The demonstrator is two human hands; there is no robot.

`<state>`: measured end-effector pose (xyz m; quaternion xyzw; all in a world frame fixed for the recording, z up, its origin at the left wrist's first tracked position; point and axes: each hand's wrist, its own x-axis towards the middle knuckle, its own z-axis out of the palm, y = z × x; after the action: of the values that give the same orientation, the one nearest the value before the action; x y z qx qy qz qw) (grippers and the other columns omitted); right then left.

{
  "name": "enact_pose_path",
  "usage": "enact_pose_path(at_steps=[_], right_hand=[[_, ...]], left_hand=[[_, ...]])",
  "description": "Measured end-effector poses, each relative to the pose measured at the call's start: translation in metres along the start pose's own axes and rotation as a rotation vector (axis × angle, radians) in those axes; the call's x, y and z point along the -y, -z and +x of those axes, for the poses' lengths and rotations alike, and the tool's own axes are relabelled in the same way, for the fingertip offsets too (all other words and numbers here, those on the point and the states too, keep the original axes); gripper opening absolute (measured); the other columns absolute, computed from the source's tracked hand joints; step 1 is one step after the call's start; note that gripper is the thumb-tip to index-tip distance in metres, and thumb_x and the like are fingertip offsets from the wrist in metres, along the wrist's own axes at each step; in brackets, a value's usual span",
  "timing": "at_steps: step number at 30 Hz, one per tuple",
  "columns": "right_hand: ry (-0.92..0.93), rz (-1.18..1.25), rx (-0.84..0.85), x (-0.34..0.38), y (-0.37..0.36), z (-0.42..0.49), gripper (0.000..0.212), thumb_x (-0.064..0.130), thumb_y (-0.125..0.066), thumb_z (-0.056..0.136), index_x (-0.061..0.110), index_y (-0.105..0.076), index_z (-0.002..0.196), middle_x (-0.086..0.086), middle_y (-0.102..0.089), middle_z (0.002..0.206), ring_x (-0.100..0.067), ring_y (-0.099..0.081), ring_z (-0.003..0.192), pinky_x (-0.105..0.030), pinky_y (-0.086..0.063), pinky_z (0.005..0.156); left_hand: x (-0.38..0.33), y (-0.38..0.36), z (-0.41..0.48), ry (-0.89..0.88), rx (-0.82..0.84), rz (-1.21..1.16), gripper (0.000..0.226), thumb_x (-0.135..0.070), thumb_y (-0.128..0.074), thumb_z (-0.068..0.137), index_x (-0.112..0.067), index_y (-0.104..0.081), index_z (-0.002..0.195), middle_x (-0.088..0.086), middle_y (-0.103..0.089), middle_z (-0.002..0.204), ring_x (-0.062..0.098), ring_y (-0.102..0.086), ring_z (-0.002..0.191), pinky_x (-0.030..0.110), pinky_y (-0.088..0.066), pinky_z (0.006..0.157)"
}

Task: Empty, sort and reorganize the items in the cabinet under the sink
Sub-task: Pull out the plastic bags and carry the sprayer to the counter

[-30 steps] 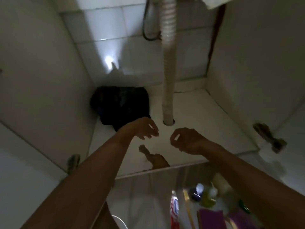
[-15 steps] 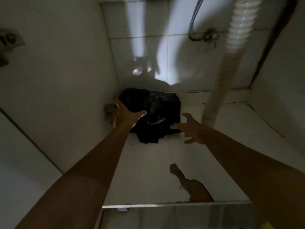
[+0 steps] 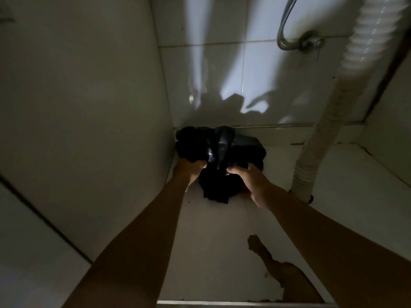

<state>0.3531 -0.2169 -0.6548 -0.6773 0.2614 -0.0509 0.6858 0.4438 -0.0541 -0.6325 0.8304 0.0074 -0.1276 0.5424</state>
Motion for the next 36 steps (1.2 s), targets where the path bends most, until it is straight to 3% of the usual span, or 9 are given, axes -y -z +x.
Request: enact_pose_path(at_steps=[2, 5, 11, 16, 20, 26, 29, 31, 36], right_hand=[[-0.042, 0.108, 0.017, 0.002, 0.002, -0.010, 0.077, 0.040, -0.082, 0.074, 0.022, -0.044, 0.139, -0.006, -0.059, 0.128, -0.023, -0.062, 0.101, -0.035, -0.052, 0.076], [-0.084, 0.170, 0.038, 0.009, 0.011, -0.029, 0.088, 0.050, -0.085, 0.066, 0.038, -0.039, 0.141, -0.004, -0.055, 0.132, -0.031, -0.059, 0.112, -0.047, -0.055, 0.086], [0.041, 0.212, 0.206, 0.042, 0.031, -0.091, 0.091, 0.058, -0.087, 0.059, 0.044, -0.047, 0.139, 0.003, -0.065, 0.129, -0.026, -0.066, 0.112, -0.053, -0.055, 0.092], [0.084, 0.226, 0.249, 0.079, 0.073, -0.162, 0.078, 0.057, -0.085, 0.066, 0.041, -0.047, 0.132, 0.005, -0.067, 0.121, -0.020, -0.069, 0.103, -0.042, -0.060, 0.079], [0.131, 0.160, 0.284, 0.095, 0.117, -0.206, 0.084, 0.062, -0.087, 0.059, 0.045, -0.052, 0.134, 0.007, -0.069, 0.123, -0.021, -0.066, 0.112, -0.049, -0.058, 0.086], [0.149, 0.133, 0.405, 0.083, 0.178, -0.265, 0.038, 0.030, -0.076, 0.085, 0.025, -0.065, 0.121, 0.000, -0.076, 0.106, -0.015, -0.074, 0.094, -0.031, -0.060, 0.068], [0.077, 0.191, 0.470, 0.072, 0.190, -0.276, 0.029, 0.026, -0.066, 0.093, 0.018, -0.065, 0.121, -0.010, -0.074, 0.112, -0.026, -0.072, 0.101, -0.041, -0.059, 0.084], [0.010, 0.246, 0.455, 0.066, 0.194, -0.281, 0.027, 0.024, -0.061, 0.096, 0.015, -0.065, 0.121, -0.012, -0.073, 0.110, -0.026, -0.072, 0.097, -0.038, -0.056, 0.081], [-0.127, 0.313, 0.590, 0.053, 0.195, -0.295, 0.024, 0.028, -0.047, 0.099, 0.013, -0.065, 0.101, -0.004, -0.071, 0.081, -0.017, -0.067, 0.068, -0.027, -0.049, 0.057]], left_hand=[[-0.011, 0.004, -0.016, -0.040, 0.010, 0.030, 0.061, -0.041, -0.067, 0.067, -0.014, -0.066, 0.122, 0.009, -0.063, 0.127, 0.031, -0.057, 0.116, 0.039, -0.049, 0.098], [-0.032, 0.007, -0.055, -0.027, 0.162, -0.138, 0.027, -0.017, -0.062, 0.084, -0.017, -0.063, 0.110, 0.003, -0.062, 0.108, 0.019, -0.059, 0.096, 0.043, -0.052, 0.094], [-0.069, 0.003, -0.128, -0.188, 0.270, -0.172, 0.028, -0.002, -0.054, 0.085, -0.022, -0.059, 0.104, 0.007, -0.062, 0.098, 0.015, -0.059, 0.083, 0.036, -0.051, 0.082], [-0.110, 0.002, -0.192, -0.154, 0.269, -0.279, 0.073, -0.014, -0.066, 0.082, -0.041, -0.025, 0.136, 0.005, -0.061, 0.115, 0.024, -0.064, 0.099, 0.035, -0.053, 0.070], [-0.144, -0.001, -0.252, -0.103, 0.422, -0.305, 0.020, -0.015, -0.059, 0.086, -0.016, -0.064, 0.104, 0.004, -0.070, 0.088, 0.021, -0.067, 0.085, 0.030, -0.052, 0.071], [-0.174, -0.028, -0.339, -0.098, 0.448, -0.023, 0.029, -0.020, -0.066, 0.085, -0.015, -0.065, 0.114, 0.003, -0.070, 0.095, 0.018, -0.069, 0.088, 0.034, -0.058, 0.081], [-0.183, -0.029, -0.365, -0.133, 0.353, 0.194, 0.034, -0.057, -0.067, 0.082, -0.024, -0.068, 0.092, -0.003, -0.070, 0.087, 0.006, -0.068, 0.071, 0.019, -0.052, 0.060], [-0.181, -0.024, -0.374, -0.158, 0.210, 0.225, 0.057, -0.081, -0.062, 0.067, -0.029, -0.071, 0.087, 0.002, -0.069, 0.100, 0.014, -0.067, 0.086, 0.023, -0.050, 0.073], [-0.152, -0.006, -0.389, -0.158, 0.212, 0.154, 0.044, -0.060, -0.063, 0.084, -0.022, -0.072, 0.106, -0.001, -0.076, 0.101, 0.013, -0.073, 0.088, 0.025, -0.053, 0.068]])
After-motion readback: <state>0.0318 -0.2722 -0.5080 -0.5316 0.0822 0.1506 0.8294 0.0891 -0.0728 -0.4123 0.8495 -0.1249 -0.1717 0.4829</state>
